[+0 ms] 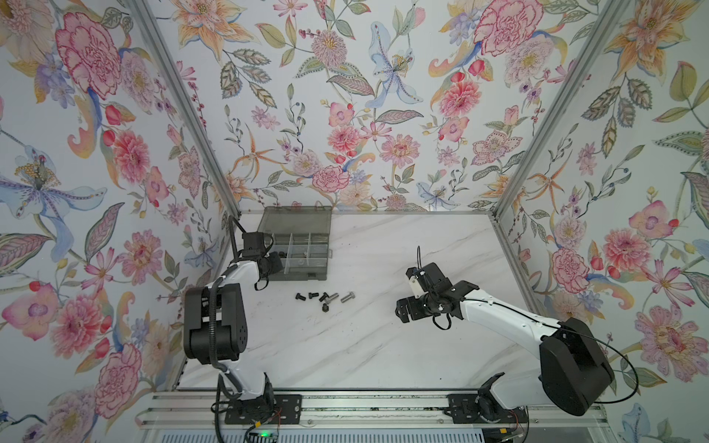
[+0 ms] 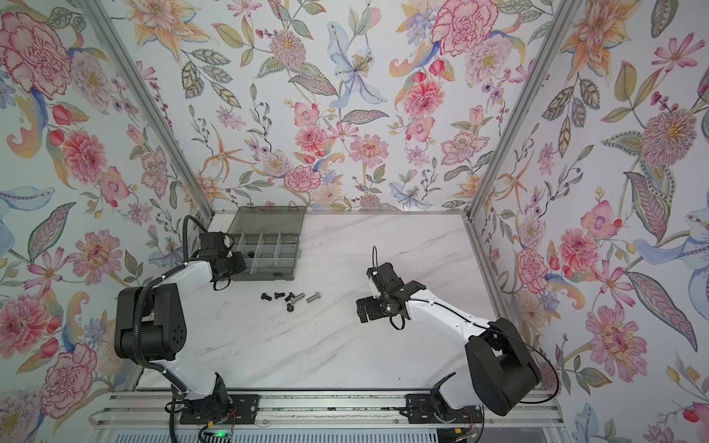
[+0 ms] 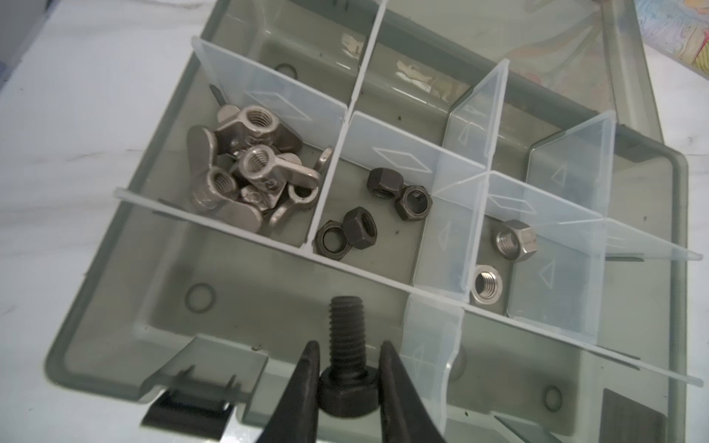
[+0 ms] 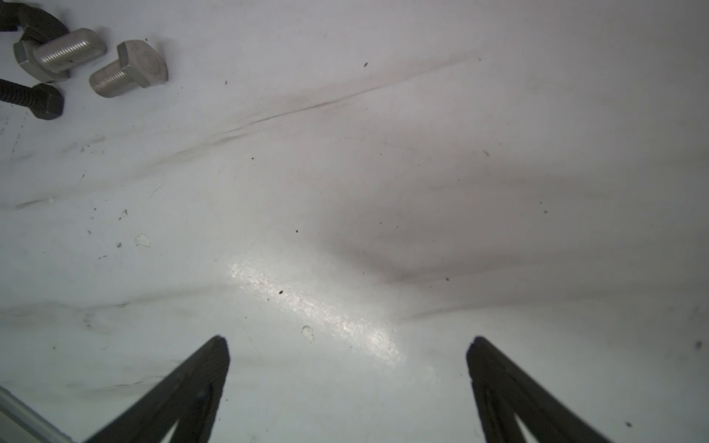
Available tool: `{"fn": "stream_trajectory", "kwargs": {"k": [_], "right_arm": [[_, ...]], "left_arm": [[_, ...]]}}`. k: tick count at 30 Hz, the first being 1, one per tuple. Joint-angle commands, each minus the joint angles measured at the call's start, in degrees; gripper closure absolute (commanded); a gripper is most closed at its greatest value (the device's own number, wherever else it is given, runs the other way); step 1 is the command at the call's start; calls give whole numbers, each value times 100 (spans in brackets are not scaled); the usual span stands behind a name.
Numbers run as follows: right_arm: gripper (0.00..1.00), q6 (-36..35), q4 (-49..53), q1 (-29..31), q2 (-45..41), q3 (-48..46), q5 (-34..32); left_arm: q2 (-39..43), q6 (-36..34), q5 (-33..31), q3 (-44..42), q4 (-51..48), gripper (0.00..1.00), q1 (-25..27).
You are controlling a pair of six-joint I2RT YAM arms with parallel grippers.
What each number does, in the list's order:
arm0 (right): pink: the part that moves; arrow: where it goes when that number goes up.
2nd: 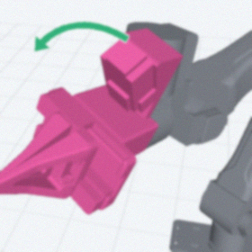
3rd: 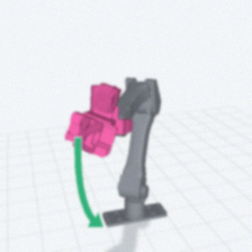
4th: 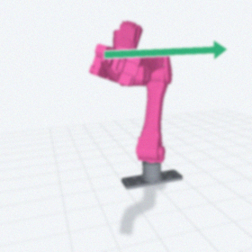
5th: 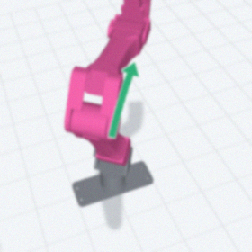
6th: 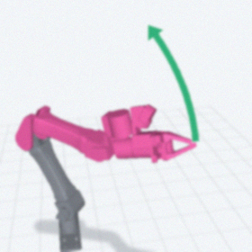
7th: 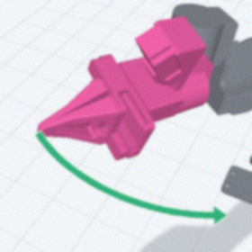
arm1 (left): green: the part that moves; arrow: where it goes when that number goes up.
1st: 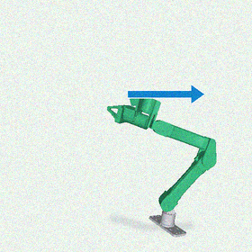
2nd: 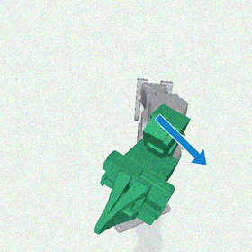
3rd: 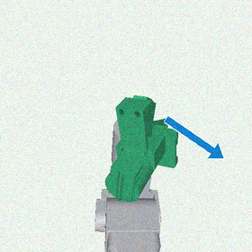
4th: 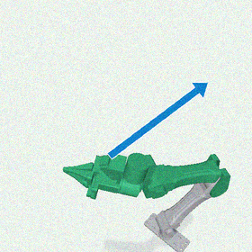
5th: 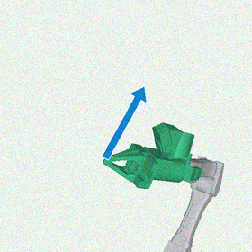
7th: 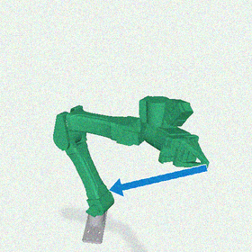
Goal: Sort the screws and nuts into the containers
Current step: 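Lift the black hex bolt and carry it with the left gripper to the box, then open the left gripper to drop the black hex bolt into a compartment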
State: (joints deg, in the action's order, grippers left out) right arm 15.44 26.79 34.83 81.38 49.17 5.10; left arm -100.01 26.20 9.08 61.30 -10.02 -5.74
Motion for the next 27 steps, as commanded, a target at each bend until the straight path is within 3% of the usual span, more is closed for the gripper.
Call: {"fn": "stream_trajectory", "kwargs": {"k": [1,7,9,16,24,27], "right_arm": [[1,33,-7,50,13,-32,-73],[1,67,-17,59,-123,-197,-146],[1,77,-8,53,-156,-219,-150],[1,90,-16,55,-184,-214,-161],[1,113,-10,67,-167,-185,-130],[1,115,-11,63,-150,-167,-153]], "left_arm": [[-222,-62,250,251,251,100,-50],[-343,-40,194,218,353,97,-52],[-369,-52,207,208,356,79,-54],[-247,-54,278,166,356,52,-43],[667,-38,364,-252,290,47,157],[1154,-51,414,-511,127,40,431]]}}
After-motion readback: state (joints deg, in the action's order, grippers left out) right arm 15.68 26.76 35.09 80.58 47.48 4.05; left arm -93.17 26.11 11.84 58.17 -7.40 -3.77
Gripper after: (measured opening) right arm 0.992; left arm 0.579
